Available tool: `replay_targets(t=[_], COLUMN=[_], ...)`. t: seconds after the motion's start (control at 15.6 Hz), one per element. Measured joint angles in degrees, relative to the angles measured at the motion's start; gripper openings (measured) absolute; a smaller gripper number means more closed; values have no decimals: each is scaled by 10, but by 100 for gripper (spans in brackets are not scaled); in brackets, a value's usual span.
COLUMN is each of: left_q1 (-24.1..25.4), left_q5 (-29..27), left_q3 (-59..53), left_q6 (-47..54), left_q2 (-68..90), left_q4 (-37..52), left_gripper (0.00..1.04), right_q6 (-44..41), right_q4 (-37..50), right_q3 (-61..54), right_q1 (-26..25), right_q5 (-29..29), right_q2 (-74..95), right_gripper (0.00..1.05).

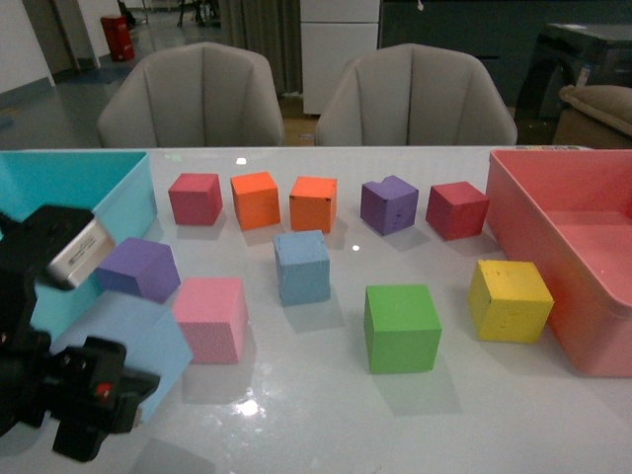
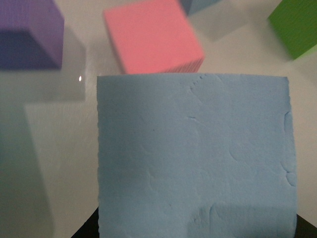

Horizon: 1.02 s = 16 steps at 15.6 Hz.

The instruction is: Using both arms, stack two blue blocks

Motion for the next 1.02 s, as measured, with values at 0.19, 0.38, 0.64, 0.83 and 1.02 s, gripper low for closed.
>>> replay_targets(t=[0.19, 0.38, 0.64, 0.83, 1.02], left_q1=[-82, -149, -171, -175, -174], left_q5=[-35, -78, -144, -189, -211], left_q3=[107, 243, 402, 481, 523], left_q6=[-14, -37, -110, -182, -235], left_q2=[2, 103, 216, 279, 318], left_q4=[-49, -104, -165, -205, -226], left_gripper=[49, 48, 48, 48, 48], right_q6=[0, 0, 0, 0, 0], right_q4=[0, 0, 0, 0, 0], right_q3=[0, 0, 0, 0, 0], right_q1=[0, 0, 0, 0, 0], right_q5=[0, 0, 0, 0, 0], right_q2=[0, 0, 0, 0, 0], right_gripper=[98, 98, 98, 98, 98])
